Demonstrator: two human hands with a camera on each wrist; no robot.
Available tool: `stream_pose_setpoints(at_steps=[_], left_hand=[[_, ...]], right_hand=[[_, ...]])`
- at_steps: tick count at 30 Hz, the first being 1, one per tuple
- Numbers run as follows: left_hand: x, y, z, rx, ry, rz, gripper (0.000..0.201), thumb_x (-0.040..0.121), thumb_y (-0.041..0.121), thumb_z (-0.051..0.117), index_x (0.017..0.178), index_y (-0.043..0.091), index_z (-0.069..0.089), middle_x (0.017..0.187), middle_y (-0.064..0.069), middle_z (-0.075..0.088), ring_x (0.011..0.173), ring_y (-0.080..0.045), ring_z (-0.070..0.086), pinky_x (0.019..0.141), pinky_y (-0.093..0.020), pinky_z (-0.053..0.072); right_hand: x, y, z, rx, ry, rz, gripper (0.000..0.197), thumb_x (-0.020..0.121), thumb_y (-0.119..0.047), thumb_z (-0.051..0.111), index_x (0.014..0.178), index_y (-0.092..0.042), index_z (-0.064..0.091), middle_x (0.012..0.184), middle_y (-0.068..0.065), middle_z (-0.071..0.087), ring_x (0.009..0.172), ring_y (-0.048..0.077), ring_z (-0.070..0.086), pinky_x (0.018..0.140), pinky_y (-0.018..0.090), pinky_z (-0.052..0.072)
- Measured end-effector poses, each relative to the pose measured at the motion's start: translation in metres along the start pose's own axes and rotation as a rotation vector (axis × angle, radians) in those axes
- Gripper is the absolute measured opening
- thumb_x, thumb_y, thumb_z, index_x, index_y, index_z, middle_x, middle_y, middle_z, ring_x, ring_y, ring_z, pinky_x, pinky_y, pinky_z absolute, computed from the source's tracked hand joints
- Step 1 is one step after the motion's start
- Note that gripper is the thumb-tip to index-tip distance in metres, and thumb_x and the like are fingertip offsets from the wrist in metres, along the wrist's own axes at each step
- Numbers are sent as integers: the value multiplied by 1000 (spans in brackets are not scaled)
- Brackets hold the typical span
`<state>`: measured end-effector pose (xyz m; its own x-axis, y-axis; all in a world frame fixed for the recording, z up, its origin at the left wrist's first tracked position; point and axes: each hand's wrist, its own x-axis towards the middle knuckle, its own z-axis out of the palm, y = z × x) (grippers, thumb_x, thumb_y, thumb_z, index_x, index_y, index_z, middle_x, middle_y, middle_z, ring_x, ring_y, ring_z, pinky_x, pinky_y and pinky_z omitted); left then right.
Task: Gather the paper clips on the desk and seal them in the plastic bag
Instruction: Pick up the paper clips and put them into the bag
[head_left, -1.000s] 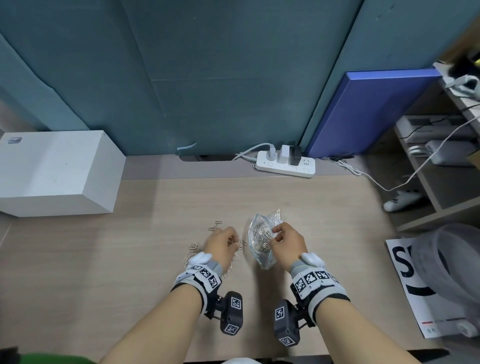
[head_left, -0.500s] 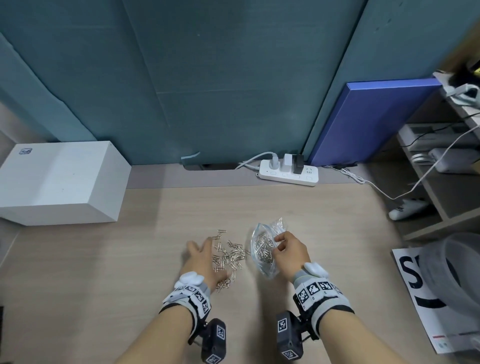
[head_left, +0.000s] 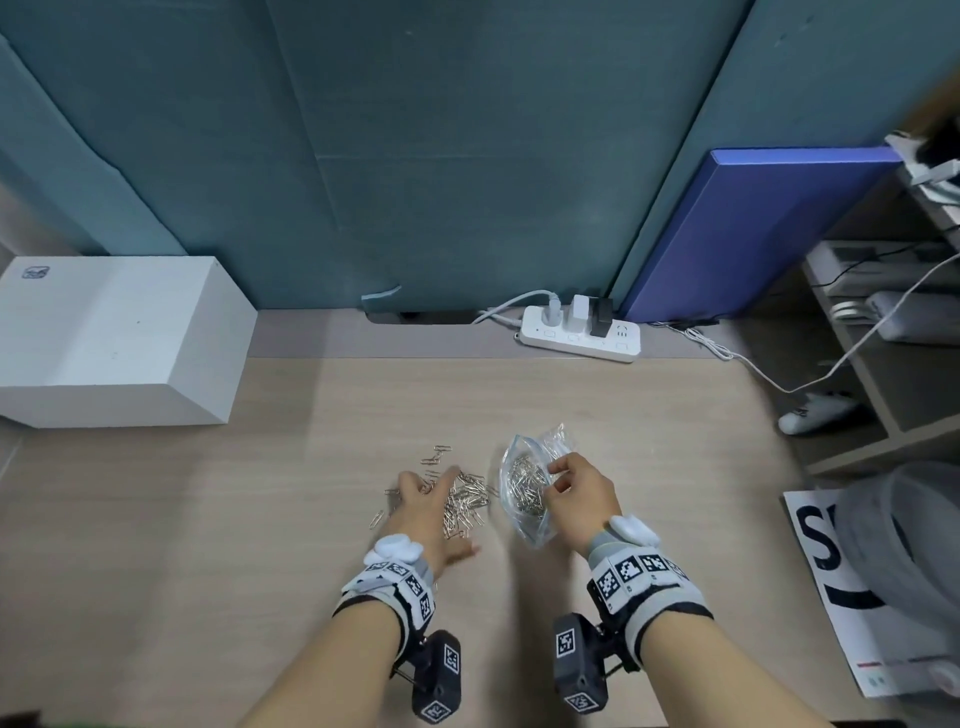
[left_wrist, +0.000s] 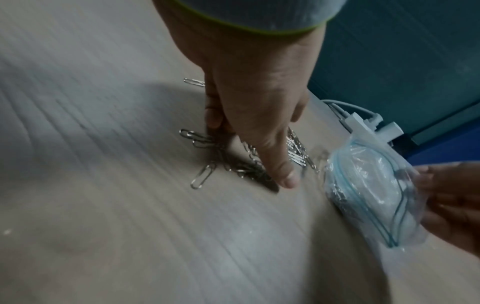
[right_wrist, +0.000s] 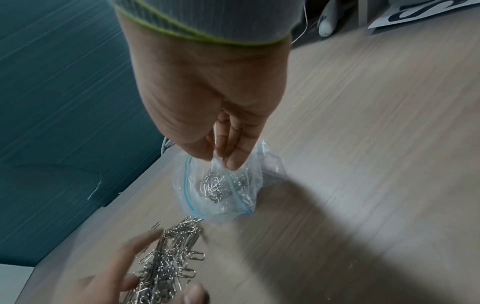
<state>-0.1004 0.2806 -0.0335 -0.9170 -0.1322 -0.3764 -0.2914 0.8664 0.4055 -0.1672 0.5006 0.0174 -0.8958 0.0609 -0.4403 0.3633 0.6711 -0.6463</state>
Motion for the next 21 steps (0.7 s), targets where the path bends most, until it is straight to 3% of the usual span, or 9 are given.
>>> stream_pose_setpoints(at_steps=[3, 5, 8, 11, 13, 15, 17, 19, 21], left_hand=[[2, 6, 2, -48, -22, 17, 66, 81, 39, 76, 134, 46, 37, 116, 0, 25, 94, -24, 52, 80, -35, 53], [6, 11, 4, -53, -25, 54, 40, 89, 29, 68, 122, 35, 45, 112, 0, 28, 82, -23, 52, 71, -29, 46], [9, 20, 4, -42, -16, 108, 19, 95, 20, 57, 101, 33, 46, 106, -4, 41, 75, -19, 56, 56, -25, 40], [12, 21, 4, -56, 32, 94, 14, 96, 13, 54, 107, 22, 58, 108, -5, 50, 82, -17, 58, 49, -15, 29], [12, 22, 0, -126, 83, -3, 4, 93, 16, 61, 95, 19, 59, 101, -4, 55, 73, -17, 53, 55, -24, 34], [12, 28, -6, -229, 121, -47, 11, 90, 22, 67, 85, 26, 57, 93, 0, 57, 76, -21, 54, 64, -30, 44], [13, 41, -11, -323, 122, 22, 15, 89, 24, 70, 83, 30, 57, 88, 5, 57, 77, -18, 57, 69, -35, 51], [13, 61, -17, -431, 60, 131, 15, 90, 23, 70, 86, 34, 60, 90, 6, 58, 69, -15, 63, 62, -36, 57], [11, 77, -20, -538, -12, 219, 18, 91, 19, 71, 95, 36, 65, 98, 4, 60, 60, -11, 66, 57, -25, 57]], right_hand=[[-1, -1, 0, 7, -1, -9, 24, 85, -10, 61, 100, -29, 62, 85, -1, 69, 78, 18, 65, 74, 31, 53], [-1, -1, 0, 4, 0, -10, 24, 85, -11, 62, 99, -29, 62, 84, -2, 69, 79, 18, 65, 75, 32, 53], [-3, 1, 0, -2, 6, -14, 23, 85, -12, 62, 98, -30, 62, 84, -2, 69, 79, 18, 65, 75, 33, 55], [-5, 1, -1, 8, -2, -12, 23, 85, -11, 62, 100, -29, 62, 85, -2, 69, 78, 17, 65, 75, 32, 54], [-7, 0, -2, 1, -1, -15, 23, 84, -11, 62, 98, -29, 61, 85, -2, 69, 78, 17, 65, 74, 32, 54], [-8, 0, -2, -2, 2, -13, 24, 84, -10, 62, 97, -30, 61, 84, -2, 69, 77, 17, 64, 73, 31, 53], [-9, 0, -2, 15, 11, -7, 23, 84, -10, 63, 97, -30, 61, 84, -2, 69, 77, 19, 65, 71, 30, 52], [-10, 1, -1, 20, 7, -6, 20, 86, -13, 66, 98, -28, 62, 85, -1, 69, 76, 19, 65, 67, 28, 48], [-11, -1, 0, 19, -3, -16, 19, 87, -14, 67, 100, -27, 62, 86, 0, 68, 74, 17, 64, 65, 27, 45]])
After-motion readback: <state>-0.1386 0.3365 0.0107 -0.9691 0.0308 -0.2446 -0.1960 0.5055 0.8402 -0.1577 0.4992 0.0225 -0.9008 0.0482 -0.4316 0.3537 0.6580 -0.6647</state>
